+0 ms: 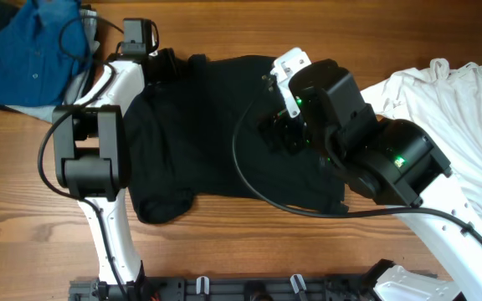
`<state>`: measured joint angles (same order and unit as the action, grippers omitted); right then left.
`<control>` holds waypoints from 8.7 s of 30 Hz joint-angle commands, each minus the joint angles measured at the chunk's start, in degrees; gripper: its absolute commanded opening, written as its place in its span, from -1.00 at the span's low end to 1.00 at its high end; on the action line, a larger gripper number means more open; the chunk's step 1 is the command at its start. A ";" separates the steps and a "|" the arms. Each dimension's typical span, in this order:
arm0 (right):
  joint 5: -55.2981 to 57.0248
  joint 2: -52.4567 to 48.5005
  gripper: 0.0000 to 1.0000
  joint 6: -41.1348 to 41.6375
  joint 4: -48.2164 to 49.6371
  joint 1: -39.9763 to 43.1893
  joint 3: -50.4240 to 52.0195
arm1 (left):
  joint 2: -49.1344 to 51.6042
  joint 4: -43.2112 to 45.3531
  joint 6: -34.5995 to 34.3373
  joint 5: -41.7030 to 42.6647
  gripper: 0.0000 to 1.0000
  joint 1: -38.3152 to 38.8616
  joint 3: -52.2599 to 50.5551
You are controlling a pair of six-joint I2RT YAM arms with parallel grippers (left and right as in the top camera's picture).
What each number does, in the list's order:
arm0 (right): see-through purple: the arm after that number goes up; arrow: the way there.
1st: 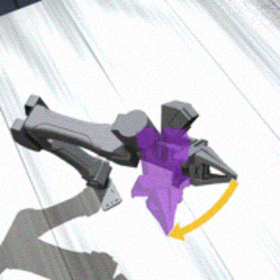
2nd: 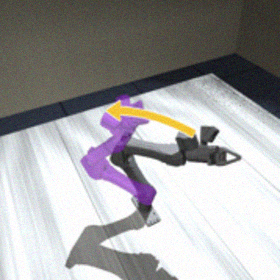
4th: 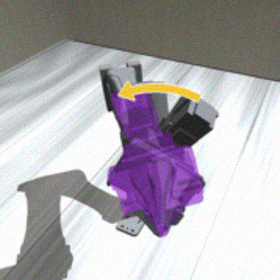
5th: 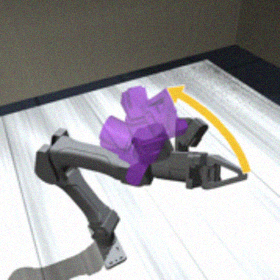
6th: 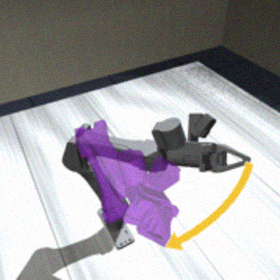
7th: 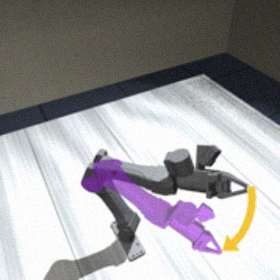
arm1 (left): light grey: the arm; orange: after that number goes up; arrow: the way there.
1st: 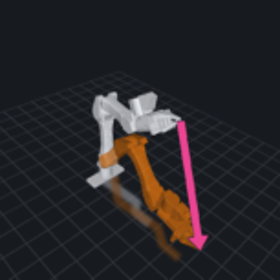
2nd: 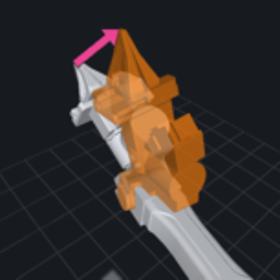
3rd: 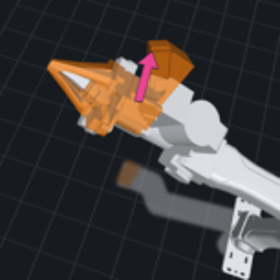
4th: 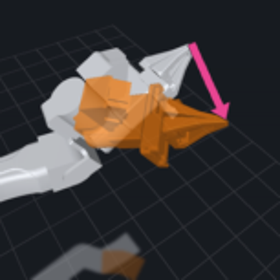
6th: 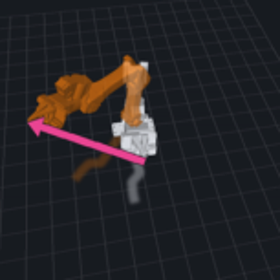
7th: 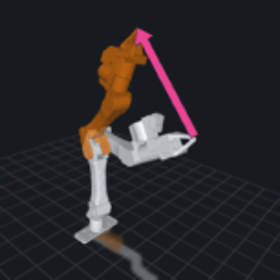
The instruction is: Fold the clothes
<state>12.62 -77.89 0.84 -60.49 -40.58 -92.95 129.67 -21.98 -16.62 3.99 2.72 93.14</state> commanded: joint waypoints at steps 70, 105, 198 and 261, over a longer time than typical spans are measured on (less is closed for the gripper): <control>-15.74 -21.55 -0.91 12.61 -2.84 27.15 -0.13 | -25.70 -48.28 -12.72 4.70 -0.92 7.82 2.89; -25.92 -30.75 0.45 8.96 1.42 34.01 -0.15 | -22.10 -54.51 -16.44 13.97 -0.19 19.80 -8.59; -36.81 -48.63 -0.91 -6.12 12.57 41.72 -12.55 | -7.89 -35.28 -13.64 17.66 -0.02 3.98 -8.83; -32.24 -38.66 -0.91 -8.59 10.51 42.45 -12.59 | -18.67 -25.66 -1.55 10.47 -0.92 7.32 15.65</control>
<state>-21.15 -121.45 -6.74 -50.30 1.26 -104.47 117.40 -46.81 -21.76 13.65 8.34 107.22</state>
